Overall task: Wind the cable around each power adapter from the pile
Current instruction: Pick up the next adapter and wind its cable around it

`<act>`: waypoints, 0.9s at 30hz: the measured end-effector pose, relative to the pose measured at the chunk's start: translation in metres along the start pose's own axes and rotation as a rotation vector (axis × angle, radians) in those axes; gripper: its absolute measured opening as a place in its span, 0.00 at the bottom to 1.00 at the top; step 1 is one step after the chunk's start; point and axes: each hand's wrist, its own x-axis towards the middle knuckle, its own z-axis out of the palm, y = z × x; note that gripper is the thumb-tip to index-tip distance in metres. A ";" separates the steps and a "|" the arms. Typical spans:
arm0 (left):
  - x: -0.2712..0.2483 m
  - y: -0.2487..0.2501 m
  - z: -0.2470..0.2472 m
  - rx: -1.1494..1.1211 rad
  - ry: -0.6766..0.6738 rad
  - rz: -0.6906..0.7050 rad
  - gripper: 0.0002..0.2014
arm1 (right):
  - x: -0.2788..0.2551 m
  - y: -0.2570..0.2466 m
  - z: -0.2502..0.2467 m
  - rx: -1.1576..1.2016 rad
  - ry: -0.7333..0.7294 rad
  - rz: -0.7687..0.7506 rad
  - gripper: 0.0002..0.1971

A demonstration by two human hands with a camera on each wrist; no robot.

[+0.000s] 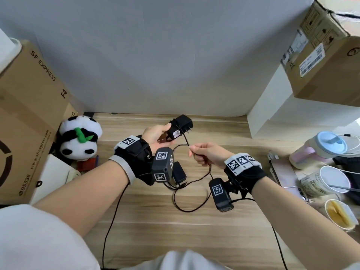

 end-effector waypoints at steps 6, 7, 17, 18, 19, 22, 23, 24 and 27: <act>-0.006 -0.003 -0.007 0.057 -0.225 -0.052 0.10 | 0.002 0.011 -0.013 0.035 0.184 0.099 0.17; -0.009 -0.004 -0.006 0.149 -0.259 -0.043 0.10 | 0.002 0.011 -0.016 0.062 0.239 0.108 0.17; -0.012 -0.013 0.010 0.888 -0.272 0.202 0.13 | 0.000 -0.033 -0.017 0.141 0.365 -0.079 0.16; -0.008 -0.015 0.011 0.892 -0.183 0.253 0.13 | -0.001 -0.034 -0.013 0.116 0.314 -0.104 0.15; -0.005 -0.017 0.011 0.845 -0.099 0.284 0.12 | -0.002 -0.034 -0.008 0.094 0.258 -0.119 0.15; -0.003 -0.016 0.010 0.484 0.015 0.185 0.11 | -0.006 -0.022 0.003 0.060 0.115 -0.118 0.17; -0.004 -0.014 0.009 0.341 0.022 0.124 0.10 | -0.006 -0.017 0.004 0.055 0.084 -0.103 0.17; -0.006 -0.012 0.007 0.210 0.021 0.071 0.09 | -0.006 -0.011 0.004 0.059 0.060 -0.081 0.17; -0.008 -0.005 0.003 -0.069 -0.023 -0.020 0.07 | -0.005 0.005 -0.001 0.128 0.055 -0.003 0.17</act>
